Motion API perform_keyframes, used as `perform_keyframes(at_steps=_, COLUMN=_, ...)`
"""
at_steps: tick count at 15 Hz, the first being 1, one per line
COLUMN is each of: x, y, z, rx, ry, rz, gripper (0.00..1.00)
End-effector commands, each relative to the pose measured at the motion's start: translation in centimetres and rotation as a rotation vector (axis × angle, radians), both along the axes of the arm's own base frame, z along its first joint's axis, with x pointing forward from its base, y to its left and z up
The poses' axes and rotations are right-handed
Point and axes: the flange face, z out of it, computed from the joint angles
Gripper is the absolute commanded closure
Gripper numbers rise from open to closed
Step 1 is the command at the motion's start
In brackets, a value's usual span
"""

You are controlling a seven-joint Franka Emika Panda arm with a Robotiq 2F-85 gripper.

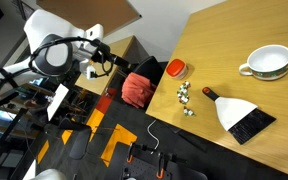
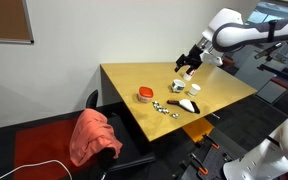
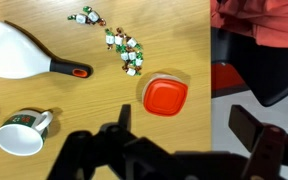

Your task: Remove the red lid from the bowl, place one piece of candy in the bowl, put the red lid back on the bowl

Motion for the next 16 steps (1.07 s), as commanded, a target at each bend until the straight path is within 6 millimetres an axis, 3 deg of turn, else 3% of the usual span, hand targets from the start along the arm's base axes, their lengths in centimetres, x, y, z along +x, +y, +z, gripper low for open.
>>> perform_keyframes(at_steps=1, x=3.5, y=-1.6, z=-3.6, rx=-0.006, ry=-0.012, rz=0.002, gripper=0.0)
perform_keyframes(at_steps=5, x=6.3, y=-3.2, z=-8.1, rx=-0.011, ry=-0.015, rz=-0.014, gripper=0.0)
perform_keyframes(at_steps=10, x=9.3, y=-5.7, z=-12.1, rx=0.007, ry=0.023, rz=-0.057, gripper=0.0)
perform_keyframes(at_steps=16, x=9.2, y=-6.3, z=-12.8, rx=-0.003, ry=0.04, rz=-0.069, gripper=0.0)
